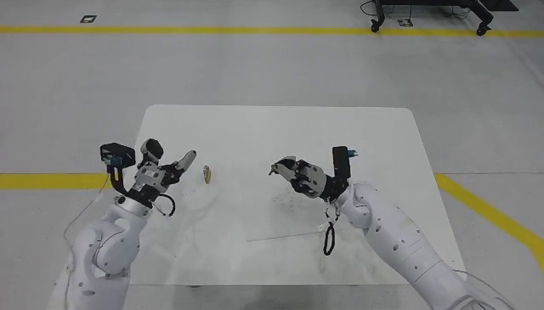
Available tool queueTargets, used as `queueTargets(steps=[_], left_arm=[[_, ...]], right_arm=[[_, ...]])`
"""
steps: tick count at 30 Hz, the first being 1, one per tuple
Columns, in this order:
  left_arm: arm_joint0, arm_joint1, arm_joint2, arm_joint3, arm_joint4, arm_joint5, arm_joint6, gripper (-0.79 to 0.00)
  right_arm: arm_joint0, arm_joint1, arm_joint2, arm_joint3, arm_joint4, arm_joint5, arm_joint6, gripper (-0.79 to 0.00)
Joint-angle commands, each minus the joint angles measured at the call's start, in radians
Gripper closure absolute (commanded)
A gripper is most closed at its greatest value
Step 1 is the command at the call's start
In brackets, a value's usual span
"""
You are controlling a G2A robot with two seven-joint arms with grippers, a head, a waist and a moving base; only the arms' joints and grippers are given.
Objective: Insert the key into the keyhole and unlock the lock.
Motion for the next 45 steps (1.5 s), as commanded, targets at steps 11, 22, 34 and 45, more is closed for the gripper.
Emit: queueTargets(steps=[11, 22, 34, 45], left_arm=[[-0.168, 0.014, 0.090, 0.115, -0.494, -0.137, -0.420, -0.785], [-0.130, 0.011, 0.131, 0.118, -0.495, -0.254, -0.323, -0.785], [-0.346, 0.030, 0.252, 0.434, -0.783, -0.553, -0.588, -0.785], [-0.383, 0.046, 0.339, 0.493, -0.883, -0.553, -0.639, -0.397]], right_arm=[[0.024, -0.032, -0.046, 0.064, 0.069, -0.008, -0.018, 0.000], [0.015, -0.052, -0.077, 0.068, 0.215, 0.030, 0.066, 0.000], [0.057, -0.091, -0.126, 0.138, 0.559, 0.037, 0.334, 0.000], [0.087, -0.123, -0.144, 0.156, 0.599, 0.007, 0.400, 0.000]])
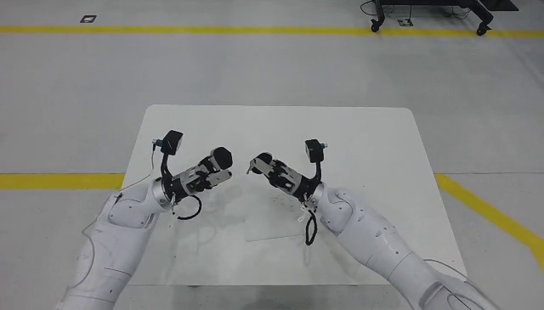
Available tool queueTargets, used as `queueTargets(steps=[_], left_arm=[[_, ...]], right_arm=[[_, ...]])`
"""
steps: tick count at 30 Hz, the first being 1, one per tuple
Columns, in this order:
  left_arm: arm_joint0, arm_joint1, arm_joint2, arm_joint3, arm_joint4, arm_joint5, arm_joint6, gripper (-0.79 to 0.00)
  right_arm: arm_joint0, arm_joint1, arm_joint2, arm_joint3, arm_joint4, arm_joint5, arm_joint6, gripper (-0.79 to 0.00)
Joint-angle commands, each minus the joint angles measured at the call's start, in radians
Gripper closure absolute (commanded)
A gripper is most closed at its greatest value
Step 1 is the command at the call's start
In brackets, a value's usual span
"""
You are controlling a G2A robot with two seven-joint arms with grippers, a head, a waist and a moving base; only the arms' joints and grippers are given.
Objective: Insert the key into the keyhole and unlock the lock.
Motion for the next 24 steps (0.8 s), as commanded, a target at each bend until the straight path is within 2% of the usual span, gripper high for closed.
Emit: queueTargets(steps=[1, 7, 12, 15, 21, 24], left_arm=[[-0.010, 0.004, 0.019, 0.009, 0.004, 0.000, 0.000, -0.385], [-0.035, 0.015, 0.068, 0.030, 0.006, 0.000, 0.000, -0.308], [-0.055, 0.023, 0.106, 0.045, 0.004, 0.000, 0.000, -0.296], [-0.066, 0.027, 0.129, 0.056, -0.001, 0.000, 0.000, -0.256], [-0.087, 0.033, 0.161, 0.079, -0.007, 0.000, 0.000, -0.231], [-0.094, 0.035, 0.171, 0.087, -0.012, 0.000, 0.000, -0.188]], right_arm=[[0.006, -0.006, 0.000, 0.007, -0.005, -0.005, 0.001, 0.000], [0.013, -0.018, 0.008, 0.028, -0.016, -0.022, -0.001, 0.000], [0.011, -0.026, 0.015, 0.046, -0.024, -0.022, 0.000, 0.000], [0.014, -0.030, 0.022, 0.059, -0.039, -0.018, 0.001, 0.000], [0.010, -0.037, 0.037, 0.051, -0.058, -0.022, -0.001, 0.000], [0.008, -0.040, 0.043, 0.048, -0.065, -0.022, 0.002, 0.000]])
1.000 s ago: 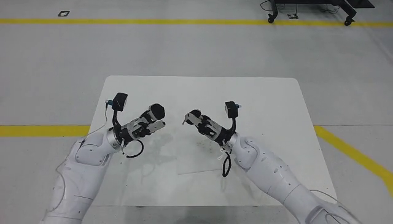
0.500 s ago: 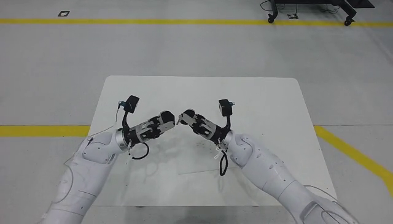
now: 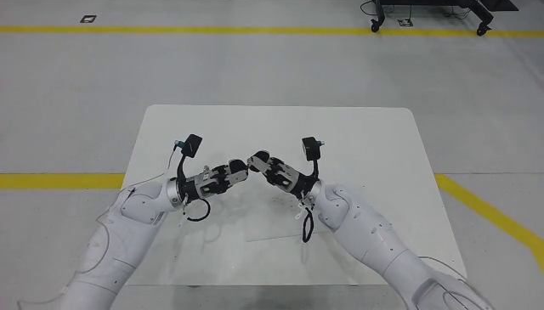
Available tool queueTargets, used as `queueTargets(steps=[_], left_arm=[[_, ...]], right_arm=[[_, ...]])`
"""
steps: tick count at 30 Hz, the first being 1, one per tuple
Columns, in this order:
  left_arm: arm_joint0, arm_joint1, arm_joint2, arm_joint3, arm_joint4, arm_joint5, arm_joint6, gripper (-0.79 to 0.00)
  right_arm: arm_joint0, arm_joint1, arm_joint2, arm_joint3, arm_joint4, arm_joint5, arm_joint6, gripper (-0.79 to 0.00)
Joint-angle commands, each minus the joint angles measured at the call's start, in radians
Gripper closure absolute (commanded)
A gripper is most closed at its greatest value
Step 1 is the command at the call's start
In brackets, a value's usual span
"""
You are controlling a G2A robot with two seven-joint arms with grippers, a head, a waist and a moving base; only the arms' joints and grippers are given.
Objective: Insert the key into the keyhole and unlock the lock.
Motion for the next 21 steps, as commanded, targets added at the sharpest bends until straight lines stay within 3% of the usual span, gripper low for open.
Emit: queueTargets(steps=[1, 5, 21], left_arm=[[-0.004, 0.001, 0.007, 0.005, -0.001, 0.000, 0.000, -0.154], [-0.009, 0.002, 0.012, 0.018, -0.012, 0.000, 0.001, 0.000], [-0.009, 0.002, 0.002, 0.039, 0.036, 0.000, 0.081, 0.000]], right_arm=[[-0.001, -0.002, 0.004, -0.001, -0.005, 0.001, 0.003, 0.000], [-0.005, -0.007, 0.010, -0.002, -0.014, 0.006, 0.007, 0.000], [-0.030, -0.016, 0.035, -0.011, -0.035, 0.000, 0.046, 0.000]])
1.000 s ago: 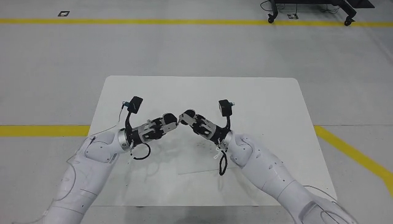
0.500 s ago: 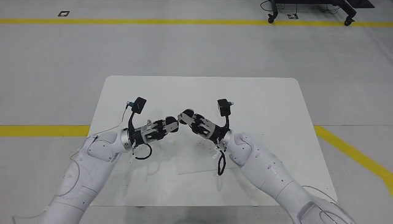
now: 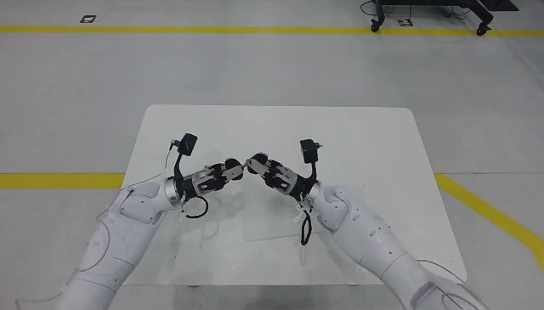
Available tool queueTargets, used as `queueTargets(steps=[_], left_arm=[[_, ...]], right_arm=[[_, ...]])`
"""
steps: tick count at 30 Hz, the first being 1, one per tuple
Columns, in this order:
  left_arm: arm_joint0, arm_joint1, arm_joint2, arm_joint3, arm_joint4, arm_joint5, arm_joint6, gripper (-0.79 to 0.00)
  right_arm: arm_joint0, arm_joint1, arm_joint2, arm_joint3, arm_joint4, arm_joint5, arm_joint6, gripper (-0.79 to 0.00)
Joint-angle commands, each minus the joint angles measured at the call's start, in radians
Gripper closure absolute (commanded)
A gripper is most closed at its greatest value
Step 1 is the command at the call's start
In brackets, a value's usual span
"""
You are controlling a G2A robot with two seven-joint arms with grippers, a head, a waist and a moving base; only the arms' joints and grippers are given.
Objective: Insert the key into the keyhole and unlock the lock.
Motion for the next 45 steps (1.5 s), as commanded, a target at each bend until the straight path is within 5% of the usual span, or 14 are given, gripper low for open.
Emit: queueTargets(steps=[1, 12, 13, 14, 15, 38, 45], left_arm=[[0.001, 0.001, -0.001, 0.000, -0.009, 0.000, 0.001, 0.000], [0.007, 0.006, -0.003, -0.010, -0.029, 0.000, -0.007, 0.000], [0.008, 0.007, -0.004, -0.011, -0.031, 0.000, -0.008, 0.000], [0.010, 0.007, -0.006, -0.013, -0.031, 0.000, -0.008, 0.000], [0.011, 0.008, -0.007, -0.015, -0.032, 0.000, -0.009, 0.000], [0.022, 0.009, -0.026, -0.014, -0.058, 0.009, 0.039, 0.000], [0.045, 0.020, -0.048, -0.061, 0.013, 0.032, 0.033, 0.000]], right_arm=[[-0.002, -0.001, 0.001, -0.001, 0.003, 0.000, 0.012, 0.000], [-0.016, -0.005, 0.016, -0.018, 0.014, 0.000, 0.035, 0.000], [-0.019, -0.006, 0.017, -0.019, 0.018, 0.000, 0.035, -0.043], [-0.020, -0.006, 0.019, -0.020, 0.020, 0.000, 0.038, -0.357], [-0.022, -0.006, 0.020, -0.019, 0.024, 0.000, 0.042, -0.785], [-0.028, -0.009, 0.035, -0.028, 0.033, 0.021, 0.050, -0.785], [-0.039, 0.039, 0.098, -0.146, -0.373, 0.098, 0.210, -0.785]])
